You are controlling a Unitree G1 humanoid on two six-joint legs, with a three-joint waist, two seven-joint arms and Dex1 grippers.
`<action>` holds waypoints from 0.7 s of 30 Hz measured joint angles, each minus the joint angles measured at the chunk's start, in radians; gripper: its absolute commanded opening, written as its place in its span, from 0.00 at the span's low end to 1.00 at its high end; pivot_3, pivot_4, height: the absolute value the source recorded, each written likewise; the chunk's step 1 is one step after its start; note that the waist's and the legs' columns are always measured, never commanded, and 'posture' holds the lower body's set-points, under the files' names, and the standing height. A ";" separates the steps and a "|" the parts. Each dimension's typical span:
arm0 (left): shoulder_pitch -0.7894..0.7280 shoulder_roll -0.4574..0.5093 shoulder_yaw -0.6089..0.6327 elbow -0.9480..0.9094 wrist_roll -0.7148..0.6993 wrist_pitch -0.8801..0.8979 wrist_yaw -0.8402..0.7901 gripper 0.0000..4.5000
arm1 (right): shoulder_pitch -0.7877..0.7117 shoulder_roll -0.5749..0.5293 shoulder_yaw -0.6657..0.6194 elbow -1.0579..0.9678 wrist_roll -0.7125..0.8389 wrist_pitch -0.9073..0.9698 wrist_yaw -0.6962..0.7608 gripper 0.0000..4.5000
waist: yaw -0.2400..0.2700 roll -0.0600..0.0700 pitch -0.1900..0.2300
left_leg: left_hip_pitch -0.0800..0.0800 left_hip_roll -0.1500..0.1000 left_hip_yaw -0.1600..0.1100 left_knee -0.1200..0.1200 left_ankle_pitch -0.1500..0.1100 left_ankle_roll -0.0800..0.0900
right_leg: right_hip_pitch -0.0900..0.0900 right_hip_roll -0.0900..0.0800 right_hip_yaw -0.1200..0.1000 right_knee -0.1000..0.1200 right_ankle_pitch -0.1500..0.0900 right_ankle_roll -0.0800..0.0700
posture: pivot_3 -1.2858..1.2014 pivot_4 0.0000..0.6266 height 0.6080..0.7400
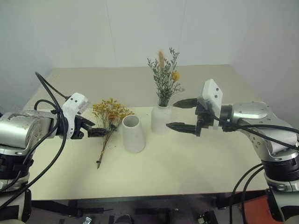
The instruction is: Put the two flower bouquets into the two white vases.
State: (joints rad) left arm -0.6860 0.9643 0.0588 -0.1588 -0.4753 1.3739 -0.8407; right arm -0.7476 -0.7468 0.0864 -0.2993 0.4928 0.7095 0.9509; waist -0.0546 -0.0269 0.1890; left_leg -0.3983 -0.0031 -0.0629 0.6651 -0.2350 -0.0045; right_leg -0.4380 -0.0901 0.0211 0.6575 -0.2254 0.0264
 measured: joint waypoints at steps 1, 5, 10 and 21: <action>0.000 -0.007 0.000 0.002 0.000 0.007 0.012 1.00 | -0.001 0.001 0.002 0.000 0.001 0.001 0.004 1.00 | 0.002 0.000 0.000 | 0.000 0.000 0.000 0.000 0.000 0.000 | 0.000 0.000 0.000 0.000 0.000 0.000 | 0.52 0.24 1.00; 0.000 -0.059 0.000 0.050 0.003 0.036 0.083 1.00 | -0.056 0.037 0.031 0.009 -0.002 0.001 0.008 1.00 | 0.004 0.000 0.000 | 0.001 0.000 0.000 0.000 0.000 0.000 | 0.000 0.000 0.000 0.001 0.000 0.000 | 0.52 0.24 1.00; -0.040 -0.125 -0.019 0.136 0.013 0.097 0.166 1.00 | -0.179 0.084 0.100 0.064 -0.039 0.019 0.005 1.00 | 0.009 0.000 0.000 | 0.001 0.000 0.000 0.001 0.000 0.000 | 0.000 0.000 0.000 0.001 0.000 0.000 | 0.52 0.24 1.00; -0.175 -0.133 -0.179 0.338 0.052 0.139 0.203 1.00 | -0.260 0.138 0.163 0.132 -0.089 -0.013 0.069 1.00 | 0.010 0.000 0.000 | 0.000 0.000 0.000 0.001 0.000 0.000 | 0.000 0.000 0.000 0.001 0.000 0.000 | 0.52 0.24 1.00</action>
State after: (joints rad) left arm -0.8608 0.8311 -0.1203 0.1791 -0.4232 1.5133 -0.6378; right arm -1.0079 -0.6086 0.2492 -0.1677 0.4038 0.6967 1.0200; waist -0.0444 -0.0274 0.1887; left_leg -0.3982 -0.0034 -0.0627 0.6665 -0.2350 -0.0046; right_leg -0.4383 -0.0901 0.0210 0.6588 -0.2252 0.0261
